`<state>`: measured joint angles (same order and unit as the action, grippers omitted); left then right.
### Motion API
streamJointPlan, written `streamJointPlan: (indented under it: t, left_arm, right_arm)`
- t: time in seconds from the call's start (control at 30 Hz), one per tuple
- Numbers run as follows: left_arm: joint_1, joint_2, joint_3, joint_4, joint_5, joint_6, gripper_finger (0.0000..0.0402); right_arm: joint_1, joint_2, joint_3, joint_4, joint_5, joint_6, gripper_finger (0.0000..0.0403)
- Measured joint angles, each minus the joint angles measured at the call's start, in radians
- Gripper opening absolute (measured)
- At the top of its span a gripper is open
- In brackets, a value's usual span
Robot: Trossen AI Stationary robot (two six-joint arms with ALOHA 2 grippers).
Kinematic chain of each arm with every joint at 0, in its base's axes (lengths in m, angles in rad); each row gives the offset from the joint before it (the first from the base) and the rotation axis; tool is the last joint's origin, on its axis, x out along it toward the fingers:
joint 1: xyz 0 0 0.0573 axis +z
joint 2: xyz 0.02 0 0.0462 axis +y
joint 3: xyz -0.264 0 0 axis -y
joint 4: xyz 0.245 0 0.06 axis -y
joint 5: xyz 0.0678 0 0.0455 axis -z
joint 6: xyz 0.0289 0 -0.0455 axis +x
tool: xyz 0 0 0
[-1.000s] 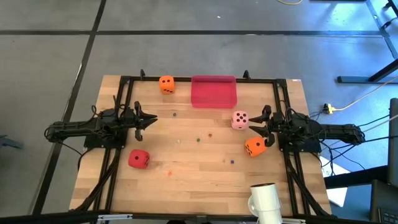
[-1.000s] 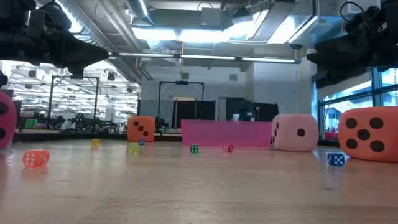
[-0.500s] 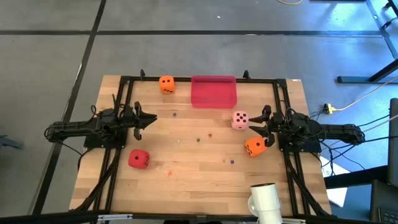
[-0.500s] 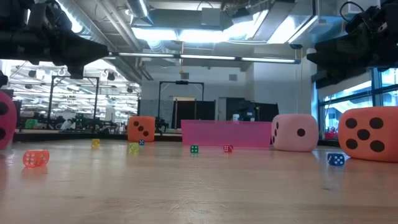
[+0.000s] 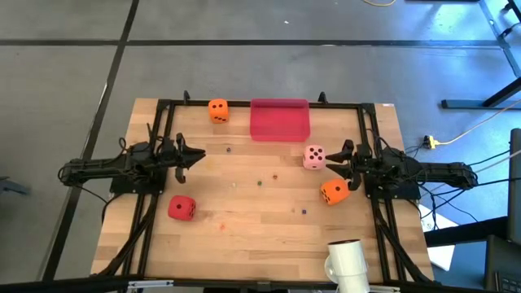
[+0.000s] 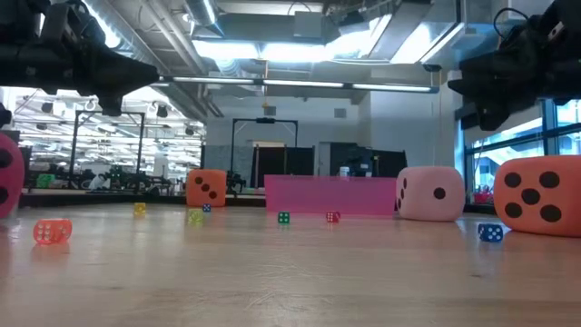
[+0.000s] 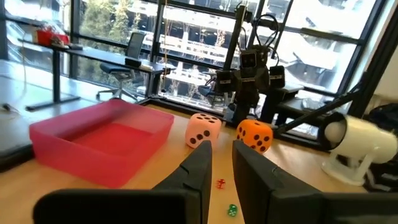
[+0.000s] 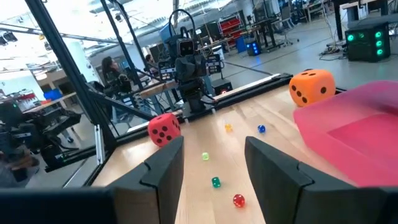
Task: Pick & Place Dice
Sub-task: Put the top large orange die into the red bin
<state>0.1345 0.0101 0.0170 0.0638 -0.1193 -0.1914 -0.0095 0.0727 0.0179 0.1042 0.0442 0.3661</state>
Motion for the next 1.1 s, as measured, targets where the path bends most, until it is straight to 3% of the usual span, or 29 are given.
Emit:
streamJointPlan:
  t: [0.1,0.23,0.37,0.5,0.63,0.77,0.83,0.9,1.0,1.1]
  left_arm:
    - [0.000,0.000,0.000,0.020,-0.051,0.073,0.0059]
    - [0.000,0.000,0.000,0.027,-0.073,0.089,0.0059]
    - [0.000,0.000,0.001,0.065,-0.091,0.145,0.0057]
    - [0.000,0.000,0.001,0.138,-0.144,0.244,0.0056]
    - [0.000,0.000,0.001,0.183,-0.235,0.360,0.0057]
    - [0.000,0.008,0.001,0.180,-0.389,0.454,0.0071]
    - [0.000,0.021,0.001,0.181,-0.447,0.468,0.0086]
    - [0.000,0.039,0.002,0.198,-0.482,0.492,0.0108]
    - [0.015,0.076,0.028,0.202,-0.505,0.532,0.0147]
    - [0.047,0.132,0.084,0.207,-0.436,0.586,0.0191]
  right_arm:
    - [0.000,0.000,0.000,0.033,0.017,0.020,0.0172]
    - [0.000,0.000,0.000,0.107,0.213,-0.055,0.0172]
    - [0.000,0.000,0.000,0.166,0.511,-0.210,0.0172]
    - [0.000,0.000,0.000,0.229,0.893,-0.306,0.0172]
    - [-0.001,0.000,0.000,0.240,1.273,-0.196,0.0172]
    - [-0.030,0.000,0.000,0.221,1.464,-0.013,0.0172]
    - [-0.057,0.000,0.000,0.191,1.501,0.015,0.0172]
    - [-0.090,0.000,0.000,0.184,1.469,0.031,0.0172]
    - [-0.155,0.000,0.000,0.198,1.287,0.038,0.0172]
    - [-0.228,0.021,0.000,0.281,1.096,0.036,0.0171]
